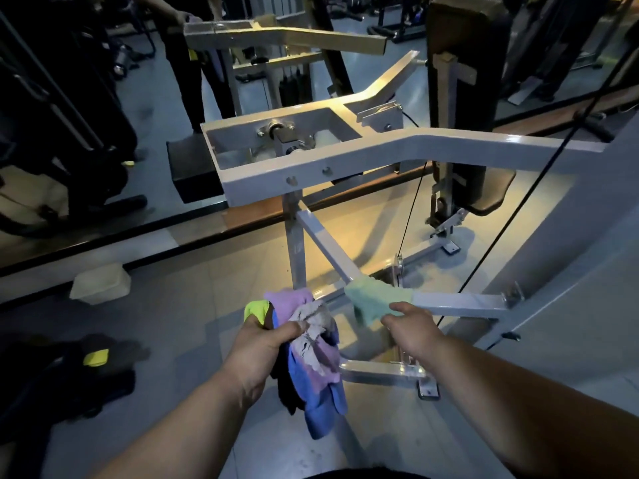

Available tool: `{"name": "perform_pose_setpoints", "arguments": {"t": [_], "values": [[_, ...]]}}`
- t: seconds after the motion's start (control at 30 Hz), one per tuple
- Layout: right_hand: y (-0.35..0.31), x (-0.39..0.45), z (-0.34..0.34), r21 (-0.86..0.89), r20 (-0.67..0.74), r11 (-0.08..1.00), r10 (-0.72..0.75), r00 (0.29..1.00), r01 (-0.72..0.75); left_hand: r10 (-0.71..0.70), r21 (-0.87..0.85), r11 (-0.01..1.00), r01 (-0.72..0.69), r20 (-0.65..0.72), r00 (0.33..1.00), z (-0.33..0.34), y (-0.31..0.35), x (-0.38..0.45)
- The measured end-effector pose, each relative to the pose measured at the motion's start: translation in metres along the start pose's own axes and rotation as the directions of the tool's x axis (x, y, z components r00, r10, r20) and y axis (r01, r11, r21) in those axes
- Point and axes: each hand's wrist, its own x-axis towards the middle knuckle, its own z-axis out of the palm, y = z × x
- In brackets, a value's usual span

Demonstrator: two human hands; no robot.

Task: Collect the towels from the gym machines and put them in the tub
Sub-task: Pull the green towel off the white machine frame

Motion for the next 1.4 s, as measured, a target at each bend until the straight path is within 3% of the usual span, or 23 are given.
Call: {"name": "perform_pose_setpoints", "arguments": {"t": [0.33, 0.7, 0.83, 1.1, 1.4], "values": [[0.012, 0.035, -0.017, 0.077, 0.134, 0.996, 0.026, 0.991, -0.037, -0.028, 0.053, 0.998, 0.033, -0.084, 0.996, 0.035, -0.002, 0.003], [0.021, 0.038, -0.027, 0.032, 0.233, 0.999, -0.039, 0.972, 0.032, -0.067, 0.091, 0.993, 0.077, -0.104, 0.992, 0.056, -0.005, -0.001], [0.017, 0.034, -0.034, 0.024, 0.173, 0.992, -0.129, 0.976, 0.127, -0.064, 0.082, 0.994, 0.074, -0.114, 0.991, 0.057, -0.005, -0.006], [-0.007, 0.012, -0.039, 0.221, 0.06, 0.943, -0.267, 0.962, 0.248, -0.072, 0.078, 0.994, 0.082, -0.13, 0.989, 0.053, -0.004, -0.016], [-0.041, -0.047, -0.014, 0.207, 0.155, 0.867, -0.486, 0.86, 0.453, -0.055, 0.017, 0.998, 0.059, -0.169, 0.984, 0.031, -0.007, -0.037]]}}
